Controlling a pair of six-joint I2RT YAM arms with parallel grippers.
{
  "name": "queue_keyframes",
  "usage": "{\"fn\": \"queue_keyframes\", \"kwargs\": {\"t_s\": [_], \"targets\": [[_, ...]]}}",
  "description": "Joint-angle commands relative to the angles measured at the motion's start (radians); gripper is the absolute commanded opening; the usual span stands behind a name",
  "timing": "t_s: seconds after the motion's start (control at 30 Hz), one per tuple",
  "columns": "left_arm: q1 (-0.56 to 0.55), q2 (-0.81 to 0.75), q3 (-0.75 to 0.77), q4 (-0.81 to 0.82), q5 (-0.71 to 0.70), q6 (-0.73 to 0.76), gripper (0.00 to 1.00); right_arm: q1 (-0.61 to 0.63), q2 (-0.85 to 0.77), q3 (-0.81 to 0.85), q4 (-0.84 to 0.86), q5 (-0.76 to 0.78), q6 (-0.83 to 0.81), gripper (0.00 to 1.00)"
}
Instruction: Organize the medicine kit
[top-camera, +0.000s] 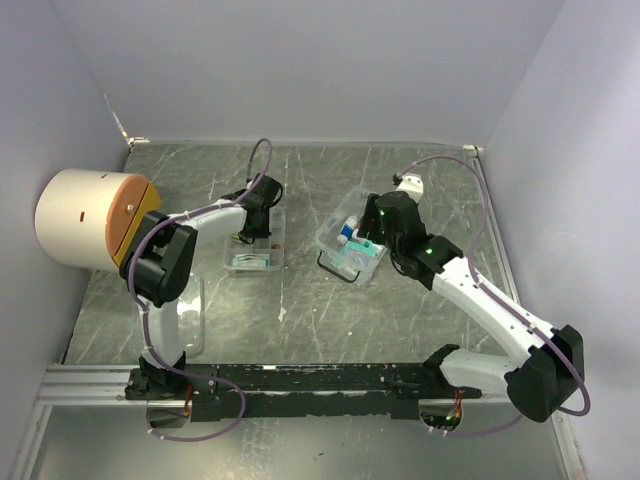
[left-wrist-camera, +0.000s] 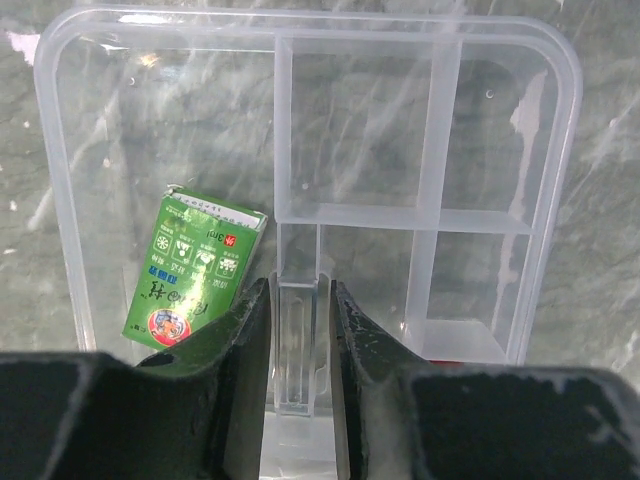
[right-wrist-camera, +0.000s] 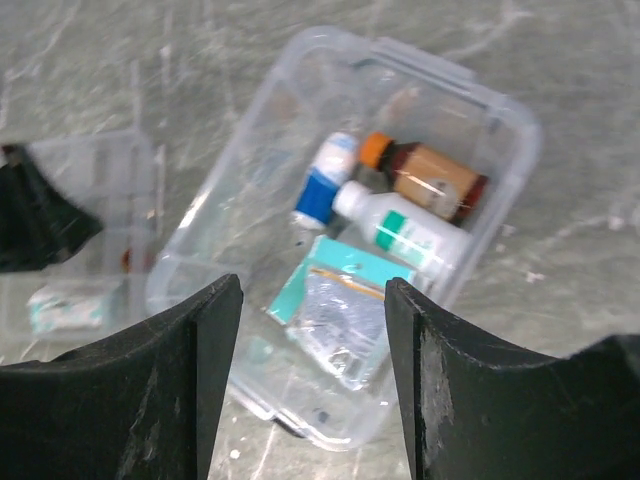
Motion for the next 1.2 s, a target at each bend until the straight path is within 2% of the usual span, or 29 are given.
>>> {"fn": "queue_keyframes", "kwargs": {"t_s": [0.0, 0.17, 0.3, 0.5, 0.83, 1.17], "targets": [[0.003, -0.088, 0.034, -0.075, -0.009, 0.047, 0.21, -0.046, -0.037, -0.016, -0.107, 0.176, 0.081, 0.61], [0.002, -0.146, 0.06, -0.137, 0.017, 0.068, 0.21, -0.139, -0.05, -0.052, -0.15, 0.165, 0.16, 0.67], [0.002, -0.192, 0.09, -0.187, 0.056, 0.083, 0.21, -0.217, -0.031, -0.08, -0.113, 0.048, 0.147, 0.67], [-0.012, -0.258, 0.155, -0.247, 0.126, 0.11, 0.21, -0.245, 0.03, -0.115, -0.031, -0.126, 0.11, 0.54], [-0.1, -0.257, 0.324, -0.346, 0.199, 0.135, 0.2, -0.247, 0.092, -0.141, 0.035, -0.248, 0.099, 0.31], [-0.208, -0.207, 0.429, -0.354, 0.202, 0.126, 0.2, -0.22, 0.126, -0.159, 0.112, -0.376, 0.11, 0.25]]}}
